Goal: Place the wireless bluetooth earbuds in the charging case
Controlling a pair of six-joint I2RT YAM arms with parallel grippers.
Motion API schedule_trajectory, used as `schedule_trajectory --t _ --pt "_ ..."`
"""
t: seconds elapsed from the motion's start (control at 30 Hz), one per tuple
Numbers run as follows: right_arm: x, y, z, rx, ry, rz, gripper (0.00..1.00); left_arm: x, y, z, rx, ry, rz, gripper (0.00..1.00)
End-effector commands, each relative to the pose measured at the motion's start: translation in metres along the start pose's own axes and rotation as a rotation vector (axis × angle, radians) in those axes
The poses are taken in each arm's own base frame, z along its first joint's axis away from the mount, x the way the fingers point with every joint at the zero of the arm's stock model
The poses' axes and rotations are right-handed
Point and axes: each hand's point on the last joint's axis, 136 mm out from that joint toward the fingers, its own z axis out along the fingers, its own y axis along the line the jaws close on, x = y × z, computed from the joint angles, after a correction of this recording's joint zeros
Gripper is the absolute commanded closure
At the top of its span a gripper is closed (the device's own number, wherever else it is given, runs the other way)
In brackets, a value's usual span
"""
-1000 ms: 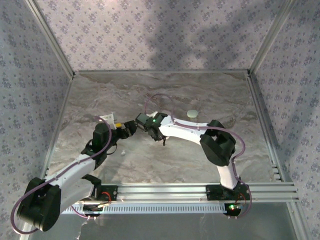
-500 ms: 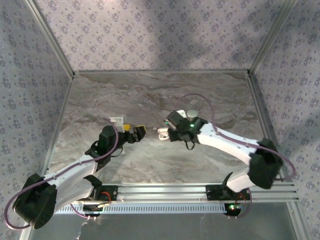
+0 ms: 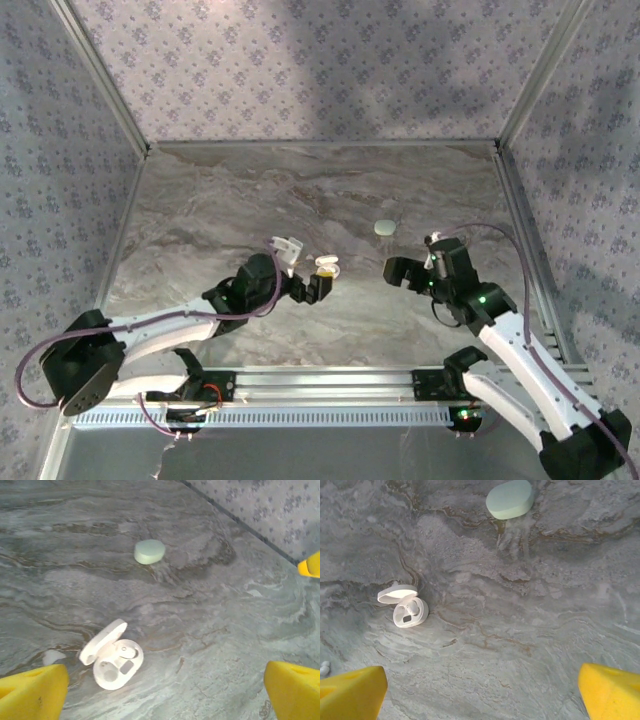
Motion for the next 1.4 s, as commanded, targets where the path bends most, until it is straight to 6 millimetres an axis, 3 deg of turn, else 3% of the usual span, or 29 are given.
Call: schedule_trajectory --t 0.0,0.3,0.47,0.73,0.87,1.0,1.2,1.37 --pt "0.01 0.001 0.0 -0.056 0.027 0.026 0.0 -0.012 -0.005 0.006 -0.007 -0.021 0.049 0.0" --pt "0.006 0.003 0.01 -0.056 0.037 0.058 0.0 -0.016 0.012 0.01 -0.083 0.015 0.029 0.0" --pt "0.008 0.014 0.022 -0.105 0.089 0.014 0.0 -0.02 0.036 -0.003 -0.192 0.08 -0.099 0.0" --pt "0.031 0.042 0.05 -0.223 0.249 -0.024 0.0 0.031 0.079 -0.055 -0.442 0.273 -0.368 0.0" --pt "0.046 0.053 0.059 -0.183 0.27 -0.127 0.0 0.056 0.093 -0.088 -0.5 0.259 -0.509 0.0" --pt "0.048 0.057 0.062 -0.083 0.215 -0.23 0.0 0.073 0.11 -0.113 -0.526 0.226 -0.629 0.0" --pt "0.053 0.063 0.07 -0.06 0.215 -0.288 0.0 0.093 0.123 -0.124 -0.483 0.229 -0.794 0.0" --pt "0.064 0.066 0.079 -0.106 0.279 -0.354 0.0 0.114 0.129 -0.116 -0.444 0.306 -0.888 0.0"
